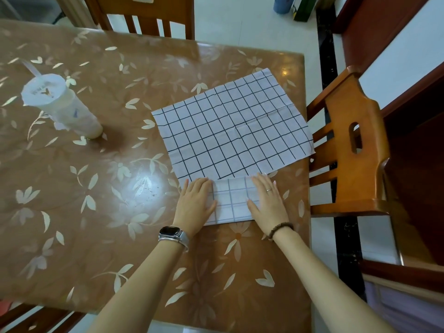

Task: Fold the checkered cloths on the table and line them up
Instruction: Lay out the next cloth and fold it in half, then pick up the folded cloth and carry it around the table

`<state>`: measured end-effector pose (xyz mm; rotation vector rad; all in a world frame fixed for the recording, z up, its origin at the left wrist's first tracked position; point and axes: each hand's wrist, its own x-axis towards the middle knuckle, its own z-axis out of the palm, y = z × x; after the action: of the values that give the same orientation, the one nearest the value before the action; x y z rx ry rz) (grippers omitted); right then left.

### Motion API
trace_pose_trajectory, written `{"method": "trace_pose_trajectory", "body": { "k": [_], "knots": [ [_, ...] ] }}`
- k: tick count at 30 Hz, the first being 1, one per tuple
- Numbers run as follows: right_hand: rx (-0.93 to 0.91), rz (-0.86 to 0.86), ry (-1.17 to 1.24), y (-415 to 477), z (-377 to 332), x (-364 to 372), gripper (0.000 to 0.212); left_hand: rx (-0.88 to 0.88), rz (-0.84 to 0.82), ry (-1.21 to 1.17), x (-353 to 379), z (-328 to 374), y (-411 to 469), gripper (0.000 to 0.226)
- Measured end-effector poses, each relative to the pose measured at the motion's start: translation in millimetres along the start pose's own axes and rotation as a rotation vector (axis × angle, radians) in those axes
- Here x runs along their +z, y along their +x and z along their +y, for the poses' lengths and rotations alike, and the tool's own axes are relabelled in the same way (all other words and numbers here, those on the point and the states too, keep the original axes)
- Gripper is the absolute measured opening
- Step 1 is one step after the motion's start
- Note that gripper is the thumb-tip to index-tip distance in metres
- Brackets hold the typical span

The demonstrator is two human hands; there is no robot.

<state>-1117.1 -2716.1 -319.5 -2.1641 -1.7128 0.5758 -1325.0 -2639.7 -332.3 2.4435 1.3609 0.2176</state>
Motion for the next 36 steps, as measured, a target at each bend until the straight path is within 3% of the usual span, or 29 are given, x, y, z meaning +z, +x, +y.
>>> {"method": "trace_pose_trajectory", "body": {
  "k": [4, 8, 10, 18, 28, 36],
  "knots": [
    [0.441, 0.252, 0.578, -23, -27, -21, 0.029, -0.062, -0.001, -0.06, -11, 0, 18, 0.041],
    [0.974, 0.252, 1.263, -47, -38, -28, 0.016, -0.134, -0.116, -0.059, -15, 3, 32, 0.032],
    [1.092, 0.2, 1.468, -59, -44, -28, 0.019, -0.16, -0.161, -0.073, -15, 4, 36, 0.032],
    [1.168, 0.165, 1.575, -70, -57, -20, 0.041, -0.186, -0.277, -0.079, -16, 12, 37, 0.035],
    [1.15, 0.094, 1.544, -56, -53, -14, 0.049, -0.262, -0.323, -0.423, -30, 23, 31, 0.011],
    [1.101, 0.087, 1.5, -48, -54, -12, 0.018, -0.329, -0.449, -0.655, -44, 34, 15, 0.039]
  ]
}}
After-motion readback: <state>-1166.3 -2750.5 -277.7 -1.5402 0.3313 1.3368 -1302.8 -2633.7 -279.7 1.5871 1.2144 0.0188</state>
